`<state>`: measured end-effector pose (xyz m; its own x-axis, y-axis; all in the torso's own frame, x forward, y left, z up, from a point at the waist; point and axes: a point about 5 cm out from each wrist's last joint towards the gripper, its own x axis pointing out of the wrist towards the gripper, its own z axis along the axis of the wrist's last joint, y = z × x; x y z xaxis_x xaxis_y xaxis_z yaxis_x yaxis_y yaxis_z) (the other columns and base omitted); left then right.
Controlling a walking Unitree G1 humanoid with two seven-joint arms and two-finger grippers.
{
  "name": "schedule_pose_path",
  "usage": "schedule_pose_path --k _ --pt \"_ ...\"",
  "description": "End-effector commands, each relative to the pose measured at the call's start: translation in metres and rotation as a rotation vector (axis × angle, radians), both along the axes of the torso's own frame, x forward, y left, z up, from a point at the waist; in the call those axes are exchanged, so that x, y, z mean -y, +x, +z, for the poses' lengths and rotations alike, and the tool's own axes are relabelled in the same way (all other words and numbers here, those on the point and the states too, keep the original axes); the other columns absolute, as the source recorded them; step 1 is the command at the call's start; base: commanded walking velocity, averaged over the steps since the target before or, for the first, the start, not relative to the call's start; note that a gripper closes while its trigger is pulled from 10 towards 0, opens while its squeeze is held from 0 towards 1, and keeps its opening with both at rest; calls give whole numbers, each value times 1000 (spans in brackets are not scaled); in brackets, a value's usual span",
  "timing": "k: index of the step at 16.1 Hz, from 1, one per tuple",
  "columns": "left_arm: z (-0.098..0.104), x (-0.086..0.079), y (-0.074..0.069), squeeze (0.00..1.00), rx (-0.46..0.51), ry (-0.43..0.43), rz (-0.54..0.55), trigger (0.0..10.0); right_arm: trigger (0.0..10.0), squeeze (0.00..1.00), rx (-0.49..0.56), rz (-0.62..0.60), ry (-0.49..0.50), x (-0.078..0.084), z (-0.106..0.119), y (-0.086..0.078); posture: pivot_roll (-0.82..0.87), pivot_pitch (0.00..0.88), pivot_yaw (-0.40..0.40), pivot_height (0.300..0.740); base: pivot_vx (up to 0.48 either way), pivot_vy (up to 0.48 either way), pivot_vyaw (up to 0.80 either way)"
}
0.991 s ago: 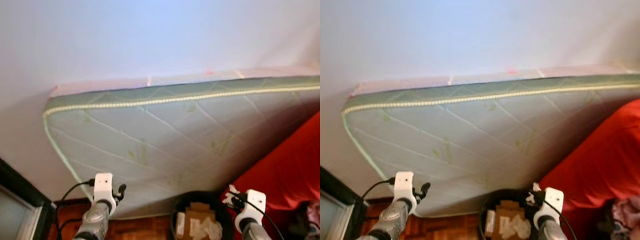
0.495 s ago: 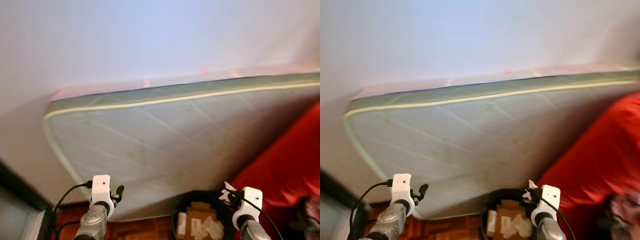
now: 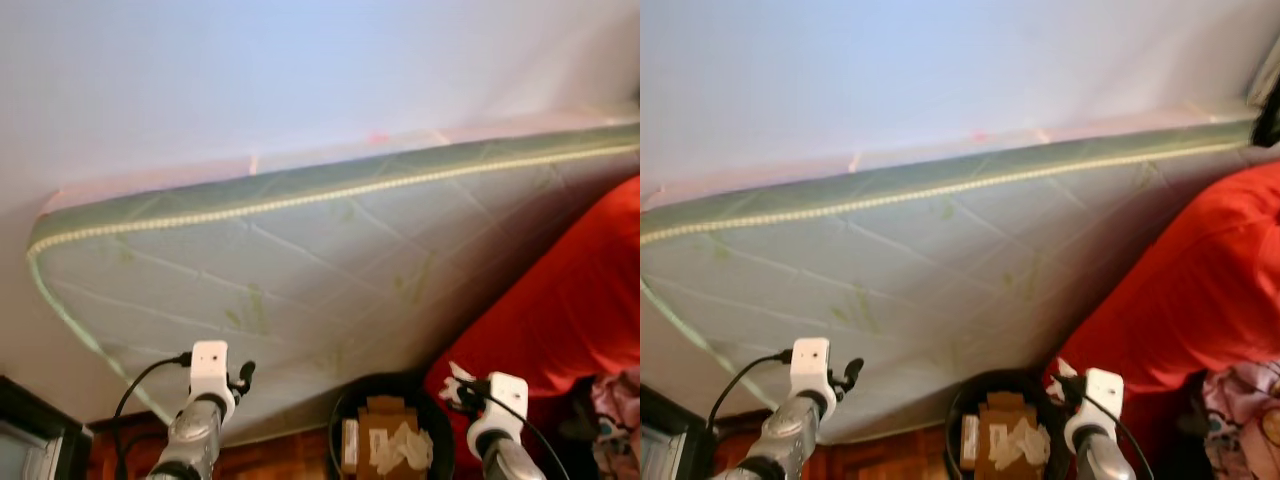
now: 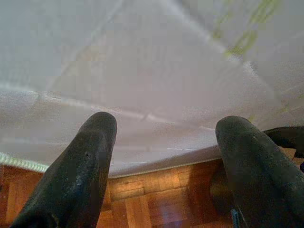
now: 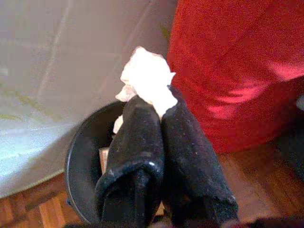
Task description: Clean up the room
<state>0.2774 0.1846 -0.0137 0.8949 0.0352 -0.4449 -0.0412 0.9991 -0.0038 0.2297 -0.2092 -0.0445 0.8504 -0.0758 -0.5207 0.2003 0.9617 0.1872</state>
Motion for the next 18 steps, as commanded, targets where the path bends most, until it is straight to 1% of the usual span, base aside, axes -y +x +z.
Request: schedule_pose_path --k 1,4,8,11,13,16,18 --pt "-3 -6 -4 0 -11 20 9 10000 10000 0 -10 7 13 -4 -2 -1 -93 0 16 740 0 0 -712" --pt "-4 -5 -6 0 -10 25 8 10000 10000 0 -10 15 7 -4 -2 -2 -93 0 18 740 0 -162 -712" --pt "-1 -7 -3 0 1 22 18 10000 10000 0 8 21 9 -6 0 0 -88 0 23 740 0 0 0" --pt "4 -4 2 0 28 18 22 10000 10000 0 17 34 9 -5 1 2 -85 0 18 740 0 0 0" --pt "7 -2 5 0 49 11 25 10000 10000 0 23 72 1 -6 2 3 -84 0 14 740 0 0 0" --pt "12 -1 10 0 84 0 24 10000 10000 0 37 95 -3 -6 4 4 -84 0 13 740 0 0 0" --pt "14 0 11 0 89 -1 22 10000 10000 0 45 128 -11 -7 5 5 -82 0 12 740 261 0 0"
